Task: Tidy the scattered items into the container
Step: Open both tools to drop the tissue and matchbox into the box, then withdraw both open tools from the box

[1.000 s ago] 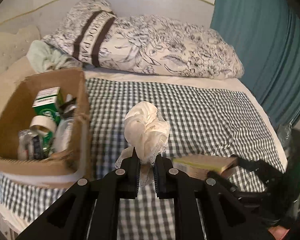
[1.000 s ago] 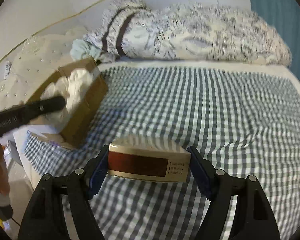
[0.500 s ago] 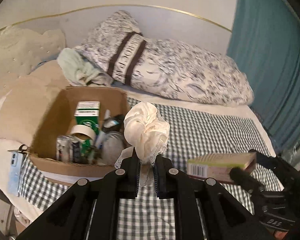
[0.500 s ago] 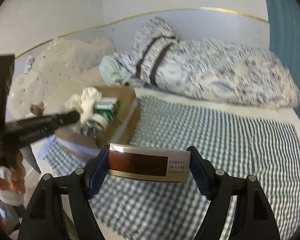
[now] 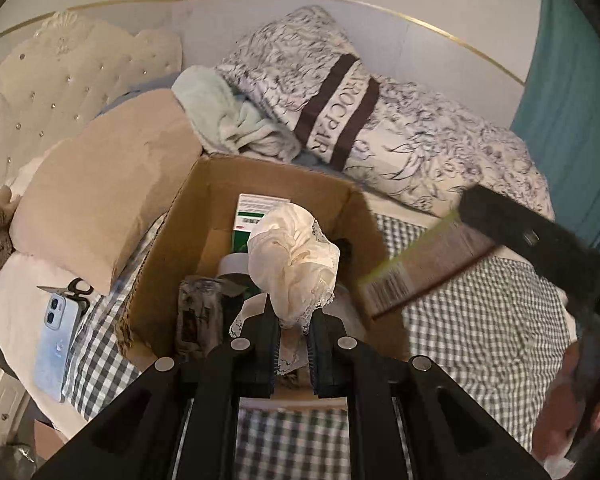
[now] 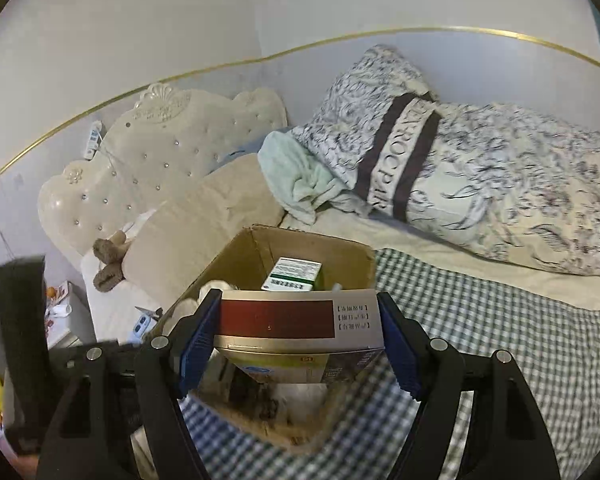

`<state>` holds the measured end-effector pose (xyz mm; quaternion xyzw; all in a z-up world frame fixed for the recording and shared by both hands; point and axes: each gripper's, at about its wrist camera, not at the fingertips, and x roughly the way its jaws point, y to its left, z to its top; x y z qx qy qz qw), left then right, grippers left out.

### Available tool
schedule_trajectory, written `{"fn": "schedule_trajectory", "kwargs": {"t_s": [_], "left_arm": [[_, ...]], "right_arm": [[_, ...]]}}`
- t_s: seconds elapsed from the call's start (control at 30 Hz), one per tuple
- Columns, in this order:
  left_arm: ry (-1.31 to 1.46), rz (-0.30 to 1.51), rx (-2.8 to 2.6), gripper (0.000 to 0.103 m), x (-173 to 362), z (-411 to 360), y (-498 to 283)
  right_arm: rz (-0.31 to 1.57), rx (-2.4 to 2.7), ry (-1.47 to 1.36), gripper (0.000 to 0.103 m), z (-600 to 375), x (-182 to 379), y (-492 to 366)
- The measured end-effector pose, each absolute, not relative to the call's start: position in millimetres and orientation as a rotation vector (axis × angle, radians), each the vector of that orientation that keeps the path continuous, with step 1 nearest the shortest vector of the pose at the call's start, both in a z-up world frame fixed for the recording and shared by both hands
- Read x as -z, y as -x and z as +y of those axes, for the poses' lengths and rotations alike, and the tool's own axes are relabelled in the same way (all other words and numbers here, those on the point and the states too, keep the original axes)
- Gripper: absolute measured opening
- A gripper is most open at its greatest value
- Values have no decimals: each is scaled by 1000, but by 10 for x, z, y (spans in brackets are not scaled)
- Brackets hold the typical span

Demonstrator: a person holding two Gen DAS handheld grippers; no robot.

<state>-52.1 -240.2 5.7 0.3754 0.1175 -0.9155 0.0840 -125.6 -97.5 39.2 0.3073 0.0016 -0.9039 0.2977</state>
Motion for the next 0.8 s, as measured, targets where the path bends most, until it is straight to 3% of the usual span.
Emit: {"fn": "schedule_trajectory", "kwargs": {"t_s": [0.1,0.13,0.17,0.2,0.23,0.43,0.53,0.67,0.8], "left_arm": [[-1133,344,2742,19,66,-2476,606],[-1133,338,2760,42,106,-2485,627],[-1129,327,2776,80,148,-2483,643],[-1121,312,2776,97,174,-2473,651],[-1096,298,2769,103,188,-2466,644],[-1120,310,2725,103,243,-2453,616],[-1093,276,2717,103,225,-2359,523],[-1012,234,2752,103,169,-2117,362],[-1010,191,2786,103,169,-1831,225]], "right_arm": [[10,2391,-849,75,-1150,-244,1454],[10,2397,-856,75,-1194,-210,1489],[14,2404,-862,76,-1223,-190,1498],[26,2419,-864,82,-1245,-183,1502],[40,2442,-857,85,-1254,-186,1502],[95,2618,-747,92,-1019,-320,1253],[59,2725,-675,103,-712,-335,978],[-13,2845,-652,103,-310,-136,623],[-86,2857,-852,103,12,204,460]]}}
